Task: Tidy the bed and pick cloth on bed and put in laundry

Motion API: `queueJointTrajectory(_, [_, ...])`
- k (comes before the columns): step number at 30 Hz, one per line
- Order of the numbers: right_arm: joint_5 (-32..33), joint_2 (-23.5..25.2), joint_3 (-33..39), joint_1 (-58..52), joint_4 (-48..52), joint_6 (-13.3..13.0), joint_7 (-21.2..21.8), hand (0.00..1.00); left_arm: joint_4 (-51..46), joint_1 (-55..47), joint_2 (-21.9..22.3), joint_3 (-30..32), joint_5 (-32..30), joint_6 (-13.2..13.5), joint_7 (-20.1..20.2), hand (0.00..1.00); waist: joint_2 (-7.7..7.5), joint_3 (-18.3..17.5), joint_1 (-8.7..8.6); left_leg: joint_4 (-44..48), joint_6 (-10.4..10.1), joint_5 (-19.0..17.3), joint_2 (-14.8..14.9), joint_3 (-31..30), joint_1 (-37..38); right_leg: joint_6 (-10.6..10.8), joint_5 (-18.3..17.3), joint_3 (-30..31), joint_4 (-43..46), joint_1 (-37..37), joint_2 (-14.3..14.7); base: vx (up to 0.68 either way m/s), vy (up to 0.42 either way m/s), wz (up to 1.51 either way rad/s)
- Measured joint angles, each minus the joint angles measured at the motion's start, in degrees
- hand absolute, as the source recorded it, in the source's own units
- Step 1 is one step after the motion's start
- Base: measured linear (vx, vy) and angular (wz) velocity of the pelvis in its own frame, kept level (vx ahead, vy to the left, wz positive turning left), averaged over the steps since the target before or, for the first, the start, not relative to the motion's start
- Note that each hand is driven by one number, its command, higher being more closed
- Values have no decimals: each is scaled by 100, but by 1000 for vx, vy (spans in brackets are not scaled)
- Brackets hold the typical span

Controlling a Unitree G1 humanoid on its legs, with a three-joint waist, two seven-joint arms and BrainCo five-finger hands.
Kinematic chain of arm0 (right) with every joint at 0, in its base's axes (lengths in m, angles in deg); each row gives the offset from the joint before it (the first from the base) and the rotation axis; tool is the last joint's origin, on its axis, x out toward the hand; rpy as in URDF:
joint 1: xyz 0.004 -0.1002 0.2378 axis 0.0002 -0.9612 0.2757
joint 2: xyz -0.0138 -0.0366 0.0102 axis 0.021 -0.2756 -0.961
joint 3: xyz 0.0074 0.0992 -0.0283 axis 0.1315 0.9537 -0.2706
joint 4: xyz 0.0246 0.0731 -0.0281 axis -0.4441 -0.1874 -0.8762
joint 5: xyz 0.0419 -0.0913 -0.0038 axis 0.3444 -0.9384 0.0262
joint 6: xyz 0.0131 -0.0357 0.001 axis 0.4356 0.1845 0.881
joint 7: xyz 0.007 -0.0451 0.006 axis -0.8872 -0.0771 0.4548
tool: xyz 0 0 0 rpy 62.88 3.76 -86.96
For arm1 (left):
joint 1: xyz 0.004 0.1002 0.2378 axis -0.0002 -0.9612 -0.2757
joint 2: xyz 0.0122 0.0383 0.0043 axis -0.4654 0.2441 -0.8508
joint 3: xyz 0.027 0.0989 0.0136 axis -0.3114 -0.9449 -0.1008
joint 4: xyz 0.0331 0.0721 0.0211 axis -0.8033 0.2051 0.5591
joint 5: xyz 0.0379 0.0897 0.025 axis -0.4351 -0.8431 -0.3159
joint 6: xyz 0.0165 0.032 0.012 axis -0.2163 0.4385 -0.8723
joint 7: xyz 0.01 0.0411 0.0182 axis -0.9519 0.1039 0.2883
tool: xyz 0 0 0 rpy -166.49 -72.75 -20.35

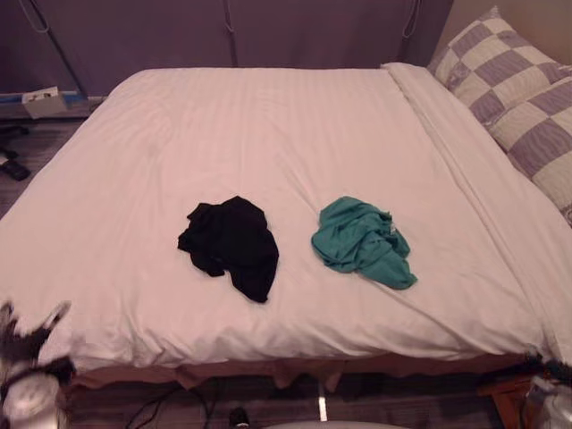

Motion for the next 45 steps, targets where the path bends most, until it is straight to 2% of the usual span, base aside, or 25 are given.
queueJointTrajectory(2, [-813, -270, -308, 73, 332, 59, -3, 0, -635, 206, -66, -383, -375, 40, -36, 0, 28, 6, -8, 2, 0, 0, -5, -15, 0, -1, -4, -1, -1, -1, -1, 57, -4, 0])
queueJointTrajectory(5, [-1452, -719, -831, 361, 545, 167, 112, 0, -1421, 538, -226, -1011, -691, 22, 1, 0, 91, -2, -73, 37, 3, 5, -3, -13, 21, -12, -11, 7, 4, 12, 5, 62, -12, -1])
queueJointTrajectory(8, [-1622, -915, -1278, 600, 577, 193, 252, 0, -1621, 847, -314, -1442, -809, -122, 170, 0, 127, -1, -182, 40, 11, 37, -2, -3, 36, -17, -14, 36, 12, 23, 8, 50, -20, -2])
queueJointTrajectory(12, [-1623, -962, -1791, 878, 577, 240, 388, 0, -1573, 1246, -348, -2099, -923, -355, 332, 0, 133, 41, -236, 42, 61, 120, 8, 45, 22, -19, -13, 177, 50, -13, 18, 22, -25, -9])
queueJointTrajectory(15, [-1612, -1044, -2129, 1403, 614, 269, 394, 0, -1359, 1872, -368, -2639, -1082, -507, 427, 0, 151, 293, -242, 42, 108, 234, 60, 194, -217, -38, -19, 384, 273, -450, 62, -87, -13, -18])
queueJointTrajectory(18, [-1590, -1118, -2319, 2021, 635, 314, 394, 0, -933, 2564, -375, -2916, -1101, -746, 430, 0, 152, 741, -316, 44, 214, 358, 88, 283, -455, -122, 75, 539, 436, -831, 96, -129, 6, -17])
queueJointTrajectory(23, [-1392, -1254, -2475, 2245, 1106, 427, 379, 0, -523, 3092, -415, -3076, -1306, -1276, 524, 0, 92, 1265, -329, 47, 216, 359, 128, 366, -786, -111, 240, 711, 562, -1345, 137, -92, 25, -17])
queueJointTrajectory(28, [-1295, -1366, -2476, 2625, 1110, 536, 364, 0, -322, 3405, -583, -3071, -1547, -1803, 536, 0, 48, 1863, -322, 49, 361, 485, 77, 401, -1184, -70, 292, 852, 856, -1935, 98, -90, 22, -6])
queueJointTrajectory(29, [-1207, -1399, -2475, 2694, 1179, 564, 356, 0, -266, 3522, -633, -3062, -1596, -1888, 518, 100, 40, 1960, -309, 49, 375, 504, 68, 404, -1300, -65, 288, 890, 961, -2115, 91, -71, 1, -3])
queueJointTrajectory(34, [-1145, -1469, -2484, 2706, 1447, 669, 346, 0, -137, 3827, -637, -2960, -2125, -2167, 534, 100, 39, 2021, -318, 71, 431, 551, 11, 376, -1583, 43, 188, 908, 1262, -2504, 10, 5, -23, 6])
queueJointTrajectory(35, [-1146, -1470, -2504, 2742, 1450, 672, 347, 0, -135, 3831, -635, -2860, -2339, -2194, 592, 100, 35, 2023, -344, 205, 437, 530, 9, 347, -1661, 31, 136, 892, 1349, -2543, -28, 45, -43, 12])
queueJointTrajectory(39, [-1146, -1525, -2821, 3260, 1418, 680, 344, 0, -93, 3830, -555, -2769, -2539, -2201, 629, 100, 81, 2048, -338, 298, 438, 529, 19, 334, -1806, 64, 91, 904, 1514, -2729, -50, 26, -61, 3])
queueJointTrajectory(42, [-1142, -1563, -3421, 3933, 1416, 665, 365, 0, 83, 3823, -332, -2713, -2199, -1965, 493, 100, 135, 2050, -289, 335, 438, 528, 7, 314, -1827, 98, 51, 900, 1620, -2772, -84, 13, -50, 5])
queueJointTrajectory(45, [-1143, -1572, -3867, 4590, 1283, 661, 417, 0, 202, 3725, 86, -2655, -1275, -1396, 393, 100, 229, 2086, -119, 409, 458, 516, -4, 220, -1951, 101, 49, 839, 1672, -2829, -114, 17, -54, 15])
